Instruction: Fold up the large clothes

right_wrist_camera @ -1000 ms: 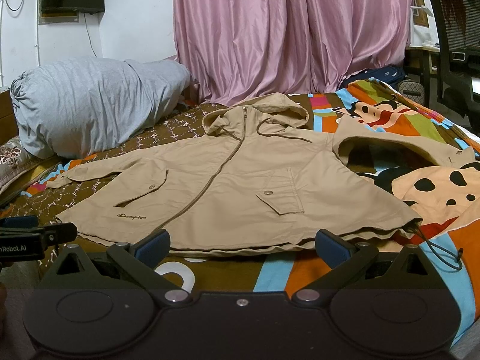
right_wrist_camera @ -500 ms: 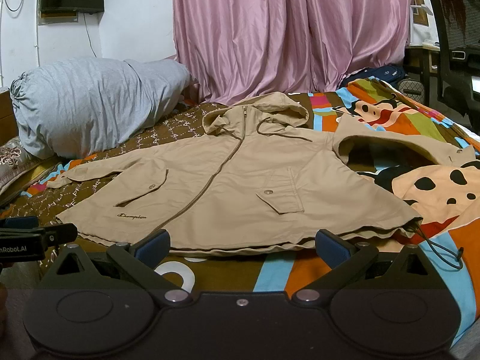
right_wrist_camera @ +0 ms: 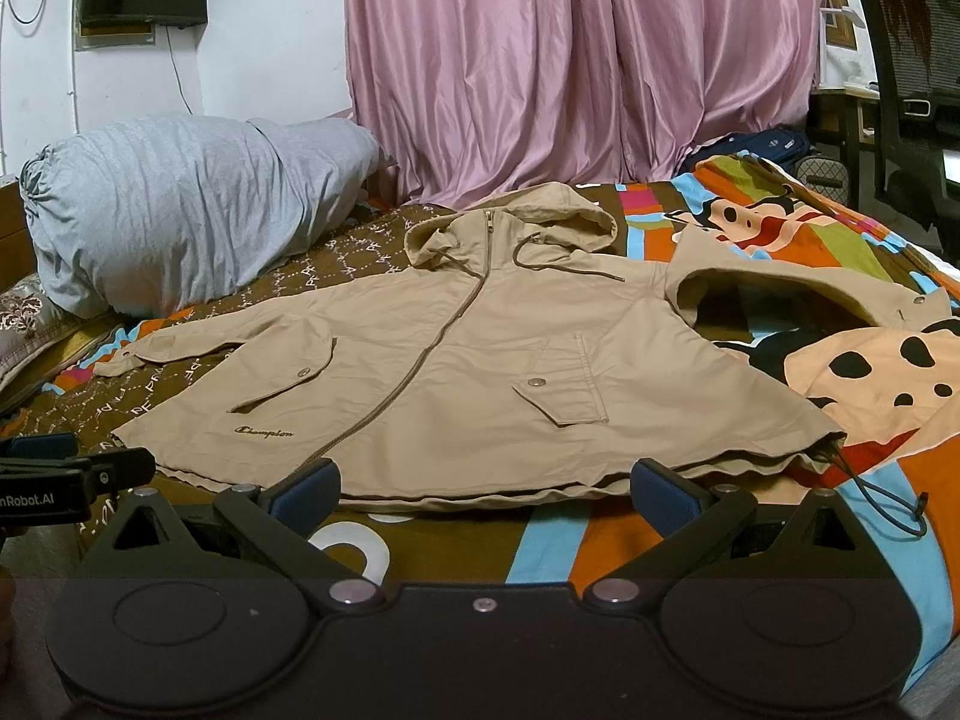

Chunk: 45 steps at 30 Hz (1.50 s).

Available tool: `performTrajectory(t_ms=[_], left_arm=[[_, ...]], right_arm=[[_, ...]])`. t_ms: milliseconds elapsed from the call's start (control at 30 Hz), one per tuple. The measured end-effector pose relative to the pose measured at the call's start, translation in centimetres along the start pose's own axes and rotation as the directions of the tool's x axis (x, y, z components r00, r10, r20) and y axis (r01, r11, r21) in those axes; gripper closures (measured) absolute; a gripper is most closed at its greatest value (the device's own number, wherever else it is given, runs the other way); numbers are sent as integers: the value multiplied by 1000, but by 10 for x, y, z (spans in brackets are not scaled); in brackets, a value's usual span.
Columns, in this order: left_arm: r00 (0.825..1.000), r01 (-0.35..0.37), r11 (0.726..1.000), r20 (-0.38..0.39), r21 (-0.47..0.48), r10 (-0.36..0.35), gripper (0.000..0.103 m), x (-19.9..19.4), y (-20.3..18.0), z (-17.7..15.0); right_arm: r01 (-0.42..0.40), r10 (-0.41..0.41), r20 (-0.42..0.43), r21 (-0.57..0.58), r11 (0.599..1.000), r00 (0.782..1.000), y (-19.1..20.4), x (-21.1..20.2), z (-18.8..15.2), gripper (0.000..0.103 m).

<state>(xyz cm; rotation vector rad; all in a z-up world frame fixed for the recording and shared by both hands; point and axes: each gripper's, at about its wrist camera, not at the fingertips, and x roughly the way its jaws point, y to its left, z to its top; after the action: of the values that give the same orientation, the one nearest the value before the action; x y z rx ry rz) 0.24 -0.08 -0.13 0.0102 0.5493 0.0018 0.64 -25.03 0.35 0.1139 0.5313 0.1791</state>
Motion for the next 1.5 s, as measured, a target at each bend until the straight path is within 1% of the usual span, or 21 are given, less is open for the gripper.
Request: performTrajectory(t_ms=[100, 233, 600, 833, 933, 1033, 1100, 1167, 1233, 1267, 1333, 1367, 1433, 1500], left_arm=[[1000, 0, 1000, 0, 0, 0, 0, 0, 0, 0], [1000, 0, 1000, -1, 0, 0, 0, 0, 0, 0], [1000, -1, 1000, -5, 1, 1, 0, 0, -1, -2], [999, -14, 1000, -33, -7, 14, 1, 2, 0, -9], [998, -25, 999, -59, -31, 23, 0, 9, 6, -1], [997, -24, 999, -67, -25, 22, 0, 15, 11, 12], [997, -46, 999, -54, -6, 45, 0, 19, 12, 21], [996, -73, 997, -43, 12, 73, 0, 23, 11, 31], [996, -86, 996, -36, 19, 87, 0, 27, 10, 39], [995, -92, 996, -35, 20, 93, 0, 29, 9, 42], [994, -102, 995, -45, 20, 103, 0, 36, 5, 47], [993, -105, 994, -57, 17, 106, 0, 42, 3, 49], [990, -110, 994, -86, 7, 110, 0, 50, 0, 50], [988, -112, 994, -110, -12, 110, 0, 56, -2, 50]], right_arm=[[0, 0, -1, 2, 1000, 1000, -2, -2, 5, 1], [2, -2, -2, 7, 1000, 1000, -1, 2, -4, 1], [-1, 1, -1, 8, 1000, 1000, -1, 3, -5, 1], [14, -14, 2, 35, 999, 1000, -4, 0, -2, 1], [26, -28, 15, 84, 996, 1000, -14, -3, 6, 1], [51, -58, 43, 154, 987, 997, -40, -8, 23, 1], [103, -116, 61, 181, 978, 991, -65, -11, 38, 0], [159, -179, 77, 213, 964, 981, -94, -12, 52, 0], [197, -220, 59, 266, 944, 974, -132, -8, 67, 0], [210, -228, 28, 290, 934, 973, -152, -3, 73, 0], [222, -227, -25, 343, 913, 974, -189, 7, 84, 0], [204, -205, -37, 370, 906, 978, -207, 11, 86, 0], [142, -146, -23, 423, 895, 989, -238, 24, 88, 0], [99, -111, -3, 490, 866, 994, -259, 40, 89, 0]])
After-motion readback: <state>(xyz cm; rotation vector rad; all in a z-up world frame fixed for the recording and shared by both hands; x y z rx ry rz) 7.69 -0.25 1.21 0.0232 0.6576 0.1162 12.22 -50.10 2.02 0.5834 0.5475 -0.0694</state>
